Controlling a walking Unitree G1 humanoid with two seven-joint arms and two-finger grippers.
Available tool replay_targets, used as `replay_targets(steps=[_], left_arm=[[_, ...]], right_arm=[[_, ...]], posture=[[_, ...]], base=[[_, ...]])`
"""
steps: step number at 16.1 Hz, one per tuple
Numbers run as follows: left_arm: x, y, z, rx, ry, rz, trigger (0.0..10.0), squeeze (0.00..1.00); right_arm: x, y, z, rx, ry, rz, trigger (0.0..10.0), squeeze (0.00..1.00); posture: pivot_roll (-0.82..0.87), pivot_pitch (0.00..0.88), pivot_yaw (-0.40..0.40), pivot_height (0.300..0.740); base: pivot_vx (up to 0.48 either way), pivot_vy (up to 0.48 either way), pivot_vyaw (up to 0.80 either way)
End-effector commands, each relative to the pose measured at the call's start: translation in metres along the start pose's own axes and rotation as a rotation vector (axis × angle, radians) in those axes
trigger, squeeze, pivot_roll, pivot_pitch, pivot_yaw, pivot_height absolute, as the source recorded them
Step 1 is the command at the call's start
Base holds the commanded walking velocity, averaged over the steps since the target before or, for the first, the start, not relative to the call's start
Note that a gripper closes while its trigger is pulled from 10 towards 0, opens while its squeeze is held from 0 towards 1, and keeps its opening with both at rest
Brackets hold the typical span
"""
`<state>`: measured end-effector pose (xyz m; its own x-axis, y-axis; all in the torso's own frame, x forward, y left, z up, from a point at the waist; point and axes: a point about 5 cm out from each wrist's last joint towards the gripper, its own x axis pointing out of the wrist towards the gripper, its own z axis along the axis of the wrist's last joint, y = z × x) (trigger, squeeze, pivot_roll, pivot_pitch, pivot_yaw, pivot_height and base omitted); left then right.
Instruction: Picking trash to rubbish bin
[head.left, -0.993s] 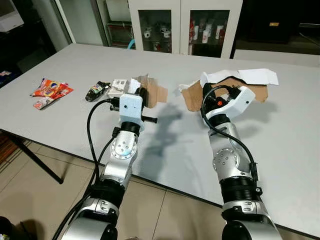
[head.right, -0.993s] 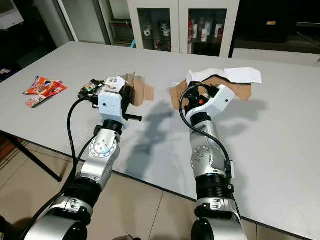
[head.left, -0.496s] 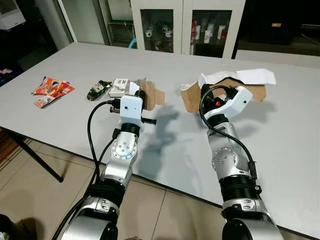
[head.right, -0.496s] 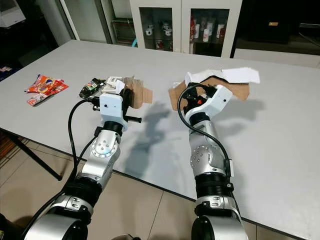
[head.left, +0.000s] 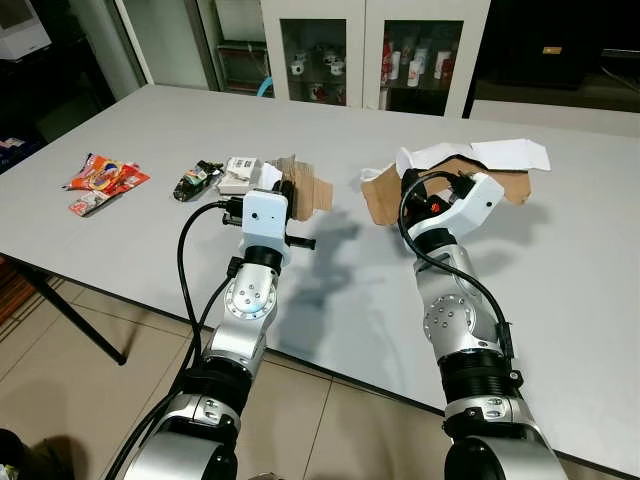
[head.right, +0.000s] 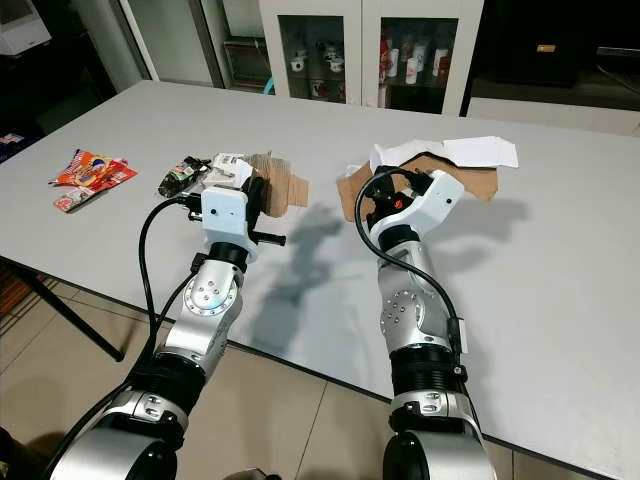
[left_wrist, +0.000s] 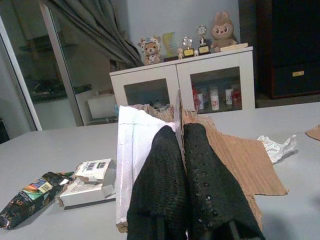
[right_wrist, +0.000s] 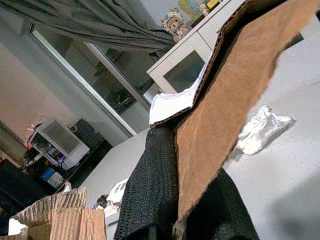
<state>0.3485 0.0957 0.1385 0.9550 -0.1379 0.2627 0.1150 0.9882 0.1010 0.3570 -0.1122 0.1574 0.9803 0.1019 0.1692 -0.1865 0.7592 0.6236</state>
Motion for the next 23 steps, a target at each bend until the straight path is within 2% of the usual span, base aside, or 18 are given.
replay_targets(steps=[1, 6, 23], left_arm=[[0.0034, -0.0003, 0.0038, 0.004, -0.015, -0.008, 10.0, 0.0], [0.0032, -0.0003, 0.0039, 0.004, -0.018, -0.009, 10.0, 0.0], [0.001, 0.0012, 0.0019, -0.003, -0.013, -0.012, 10.0, 0.0]], right_arm=[[0.0043, 0.0058, 0.0004, -0.008, 0.007, 0.013, 10.0, 0.0], [0.0042, 0.006, -0.0001, -0.01, 0.011, 0.014, 10.0, 0.0], [0.0027, 0.0068, -0.0018, -0.003, 0.005, 0.017, 10.0, 0.0]], posture=[[0.03, 0.0, 0.077, 0.74], [0.03, 0.0, 0.077, 0.74], [0.02, 0.0, 0.091, 0.74]], base=[[0.0, 0.0, 0.0], [0.0, 0.0, 0.0], [-0.294, 0.0, 0.0]])
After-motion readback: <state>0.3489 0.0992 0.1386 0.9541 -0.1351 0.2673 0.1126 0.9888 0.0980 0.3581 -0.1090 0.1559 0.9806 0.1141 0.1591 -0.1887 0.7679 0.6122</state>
